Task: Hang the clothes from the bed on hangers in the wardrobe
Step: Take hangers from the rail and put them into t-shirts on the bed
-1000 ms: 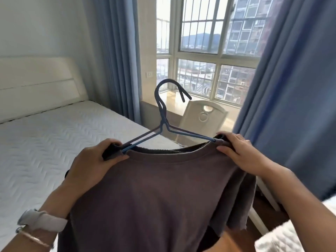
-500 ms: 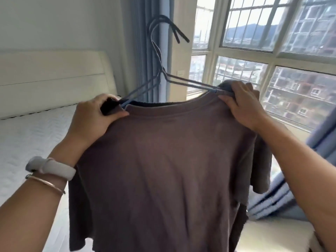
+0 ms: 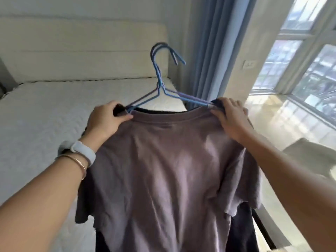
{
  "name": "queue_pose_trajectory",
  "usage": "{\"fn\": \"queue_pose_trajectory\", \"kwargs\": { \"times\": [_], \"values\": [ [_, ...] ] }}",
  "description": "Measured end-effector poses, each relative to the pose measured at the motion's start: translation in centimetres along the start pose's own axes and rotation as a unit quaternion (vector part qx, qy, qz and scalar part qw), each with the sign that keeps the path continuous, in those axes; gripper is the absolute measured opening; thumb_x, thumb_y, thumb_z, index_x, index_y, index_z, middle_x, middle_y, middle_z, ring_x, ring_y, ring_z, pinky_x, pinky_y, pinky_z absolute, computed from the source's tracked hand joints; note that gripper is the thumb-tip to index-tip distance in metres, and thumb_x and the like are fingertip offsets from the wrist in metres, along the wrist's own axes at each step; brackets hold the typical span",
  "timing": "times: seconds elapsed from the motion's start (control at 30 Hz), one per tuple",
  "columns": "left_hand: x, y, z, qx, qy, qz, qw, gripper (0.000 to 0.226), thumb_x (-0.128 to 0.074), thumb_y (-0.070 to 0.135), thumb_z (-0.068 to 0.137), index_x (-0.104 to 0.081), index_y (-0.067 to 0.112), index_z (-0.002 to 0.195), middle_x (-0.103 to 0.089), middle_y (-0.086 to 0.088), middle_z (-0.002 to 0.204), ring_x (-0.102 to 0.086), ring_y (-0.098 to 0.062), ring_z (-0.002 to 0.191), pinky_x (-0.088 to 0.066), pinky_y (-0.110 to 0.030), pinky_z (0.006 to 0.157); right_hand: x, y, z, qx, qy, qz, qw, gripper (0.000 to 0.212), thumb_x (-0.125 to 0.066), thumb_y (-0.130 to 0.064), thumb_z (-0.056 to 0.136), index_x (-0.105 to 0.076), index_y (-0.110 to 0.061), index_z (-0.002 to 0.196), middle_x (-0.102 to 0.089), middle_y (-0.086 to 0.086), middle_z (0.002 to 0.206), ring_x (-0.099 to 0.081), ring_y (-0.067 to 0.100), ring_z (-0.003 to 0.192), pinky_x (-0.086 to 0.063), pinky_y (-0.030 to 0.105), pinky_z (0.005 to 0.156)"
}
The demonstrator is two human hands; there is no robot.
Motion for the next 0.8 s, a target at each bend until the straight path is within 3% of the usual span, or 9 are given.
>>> {"fn": "queue_pose_trajectory", "kwargs": {
  "times": [0.13,0.3,0.37,0.47,0.57,0.67,0.8],
  "values": [
    [-7.6,-4.8,2.3,0.063,-0.061,0.159,0.983,0.042,-0.063,0.048,0.077,-0.064,0.016,0.105,-0.066,-0.017,0.103,-0.041,-0.034,0.114,-0.033,-0.039,0.088,-10.8,3.0,3.1,-0.015,-0.098,0.013,0.995,0.038,-0.051,-0.036,0.090,-0.052,-0.016,0.123,-0.057,0.011,0.124,-0.046,0.032,0.118,-0.033,0.038,0.096],
    [-18.2,-11.8,4.3,0.148,-0.103,0.115,0.977,0.032,-0.067,0.031,0.079,-0.064,0.008,0.100,-0.067,-0.017,0.107,-0.060,-0.037,0.099,-0.048,-0.039,0.080,-23.9,6.8,5.3,-0.046,-0.172,-0.067,0.982,0.040,-0.049,-0.055,0.085,-0.060,-0.023,0.107,-0.068,0.012,0.101,-0.046,0.032,0.106,-0.033,0.039,0.088],
    [-22.2,-14.1,4.9,0.166,-0.098,0.082,0.978,0.028,-0.063,0.023,0.083,-0.062,0.006,0.105,-0.064,-0.018,0.113,-0.059,-0.037,0.103,-0.049,-0.040,0.086,-27.9,7.9,5.7,-0.077,-0.173,-0.104,0.976,0.041,-0.047,-0.056,0.085,-0.061,-0.021,0.102,-0.067,0.013,0.098,-0.044,0.033,0.106,-0.032,0.040,0.086],
    [-27.7,-16.7,6.0,0.156,-0.127,0.047,0.978,0.039,-0.055,0.013,0.088,-0.050,0.005,0.126,-0.049,-0.019,0.133,-0.048,-0.035,0.121,-0.038,-0.038,0.104,-33.7,8.3,5.9,-0.106,-0.193,-0.042,0.974,0.034,-0.048,-0.036,0.091,-0.055,-0.010,0.113,-0.062,0.019,0.116,-0.050,0.037,0.111,-0.039,0.039,0.086],
    [-31.6,-18.9,4.3,0.134,-0.216,0.077,0.964,0.048,-0.053,0.016,0.089,-0.042,0.005,0.135,-0.042,-0.016,0.142,-0.041,-0.030,0.130,-0.030,-0.033,0.111,-39.0,7.8,3.5,-0.089,-0.263,0.031,0.960,0.050,-0.050,-0.011,0.087,-0.038,-0.008,0.136,-0.046,0.019,0.136,-0.046,0.037,0.123,-0.040,0.040,0.100],
    [-31.7,-21.0,-1.0,0.140,-0.262,0.073,0.952,0.037,-0.051,0.016,0.091,-0.052,0.005,0.126,-0.054,-0.014,0.133,-0.049,-0.026,0.124,-0.032,-0.025,0.100,-41.6,7.2,-1.1,-0.095,-0.342,0.035,0.934,0.047,-0.048,-0.009,0.089,-0.042,-0.005,0.135,-0.050,0.022,0.135,-0.046,0.035,0.125,-0.038,0.035,0.101],
    [-28.0,-24.3,-12.2,0.224,-0.318,-0.009,0.921,0.025,-0.052,0.014,0.090,-0.064,0.007,0.111,-0.069,-0.011,0.113,-0.063,-0.019,0.105,-0.040,-0.014,0.079,-41.0,6.0,-9.8,-0.089,-0.451,0.043,0.887,0.045,-0.043,-0.024,0.091,-0.046,-0.009,0.133,-0.064,0.019,0.120,-0.057,0.031,0.115,-0.041,0.029,0.091]
  ]
}}
Point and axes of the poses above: each hand's wrist, its own z-axis towards the middle knuckle, its own x-axis out of the back of the hand, y = z × x, the point moved 4 cm from there along z, towards the middle knuckle
